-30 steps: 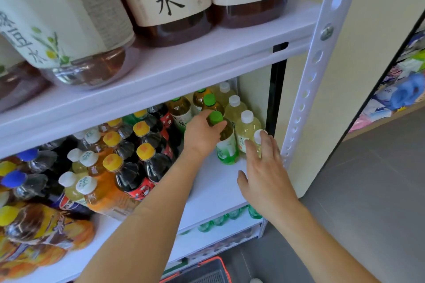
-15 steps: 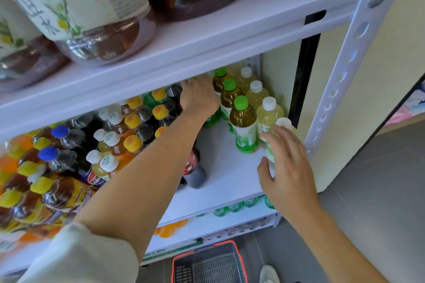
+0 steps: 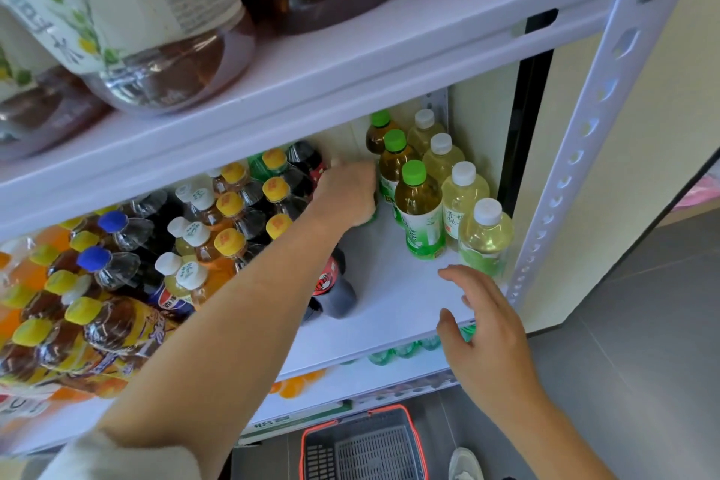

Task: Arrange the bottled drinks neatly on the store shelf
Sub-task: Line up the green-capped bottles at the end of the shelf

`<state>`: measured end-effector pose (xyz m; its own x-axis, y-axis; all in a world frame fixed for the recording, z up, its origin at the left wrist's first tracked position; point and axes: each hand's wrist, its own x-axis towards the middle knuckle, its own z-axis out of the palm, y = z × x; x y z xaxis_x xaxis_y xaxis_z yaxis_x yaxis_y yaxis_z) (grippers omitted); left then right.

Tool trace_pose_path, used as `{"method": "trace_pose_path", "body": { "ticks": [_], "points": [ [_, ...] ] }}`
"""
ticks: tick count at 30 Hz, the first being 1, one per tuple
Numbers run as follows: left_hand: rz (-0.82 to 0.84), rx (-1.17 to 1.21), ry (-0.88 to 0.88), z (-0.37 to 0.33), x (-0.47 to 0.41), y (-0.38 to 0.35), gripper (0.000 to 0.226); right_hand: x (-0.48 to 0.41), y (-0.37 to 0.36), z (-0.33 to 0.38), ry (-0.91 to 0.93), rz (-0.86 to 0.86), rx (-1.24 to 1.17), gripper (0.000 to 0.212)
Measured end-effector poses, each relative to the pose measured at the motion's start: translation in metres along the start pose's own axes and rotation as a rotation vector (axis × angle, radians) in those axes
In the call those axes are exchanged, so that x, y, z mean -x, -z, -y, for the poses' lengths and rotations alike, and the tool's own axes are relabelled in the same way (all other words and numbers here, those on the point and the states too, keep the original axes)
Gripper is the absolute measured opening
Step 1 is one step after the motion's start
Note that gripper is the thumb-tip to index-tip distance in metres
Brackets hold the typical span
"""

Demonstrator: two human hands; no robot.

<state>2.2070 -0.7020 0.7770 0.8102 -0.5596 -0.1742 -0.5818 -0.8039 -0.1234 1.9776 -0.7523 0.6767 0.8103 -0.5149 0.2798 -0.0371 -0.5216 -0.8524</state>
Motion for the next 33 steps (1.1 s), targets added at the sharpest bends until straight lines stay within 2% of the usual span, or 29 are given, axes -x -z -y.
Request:
{"method": "trace_pose_path", "body": {
  "ticks": [4, 7, 9, 10, 14, 15, 17, 19, 21, 22, 25, 27, 30, 33],
  "points": [
    [-0.126, 0.13, -0.049, -0.001, 0.049, 0.017, 0.023, -0.004, -0.003, -0.011, -0.219, 0.216, -0.203, 0.058],
    [-0.391, 0.265, -0.088, -0.001, 0.096, 0.024, 0.024, -0.01, -0.005, -0.011, -0.283, 0.411, -0.268, 0.078],
    [-0.508, 0.387, -0.05, 0.0, 0.121, 0.028, 0.025, -0.011, -0.004, -0.003, -0.313, 0.531, -0.38, 0.08],
    [-0.514, 0.482, -0.007, 0.002, 0.127, 0.029, 0.024, -0.009, -0.002, 0.001, -0.328, 0.548, -0.455, 0.075],
    [-0.42, 0.983, 0.12, 0.018, 0.128, 0.024, 0.034, 0.0, 0.014, 0.021, -0.367, 0.424, -0.661, 0.05],
    [-0.384, 1.112, 0.13, 0.022, 0.127, 0.021, 0.035, 0.002, 0.018, 0.026, -0.413, 0.394, -0.738, 0.049],
    [-0.277, 1.393, 0.137, 0.025, 0.128, 0.012, 0.038, 0.004, 0.026, 0.033, -0.545, 0.404, -0.944, 0.064],
    [-0.176, 1.644, 0.129, 0.022, 0.131, 0.0, 0.039, 0.006, 0.033, 0.043, -0.694, 0.534, -1.146, 0.073],
    [-0.074, 1.839, 0.135, 0.016, 0.136, -0.011, 0.028, 0.006, 0.038, 0.053, -0.772, 0.716, -1.272, 0.069],
    [-0.002, 1.928, 0.123, 0.012, 0.14, -0.018, 0.038, 0.007, 0.039, 0.056, -0.79, 0.772, -1.33, 0.065],
    [0.165, 2.103, -0.007, -0.002, 0.15, -0.037, 0.081, 0.009, 0.038, 0.061, -0.839, 0.845, -1.488, 0.058],
    [0.216, 2.167, -0.105, -0.008, 0.156, -0.043, 0.089, 0.011, 0.036, 0.064, -0.858, 0.864, -1.542, 0.057],
    [0.236, 2.255, -0.132, -0.013, 0.164, -0.046, 0.087, 0.015, 0.034, 0.068, -0.876, 0.861, -1.575, 0.058],
    [0.113, 2.224, -0.015, -0.016, 0.166, -0.045, 0.066, 0.019, 0.032, 0.072, -0.875, 0.734, -1.379, 0.059]
  ]
}}
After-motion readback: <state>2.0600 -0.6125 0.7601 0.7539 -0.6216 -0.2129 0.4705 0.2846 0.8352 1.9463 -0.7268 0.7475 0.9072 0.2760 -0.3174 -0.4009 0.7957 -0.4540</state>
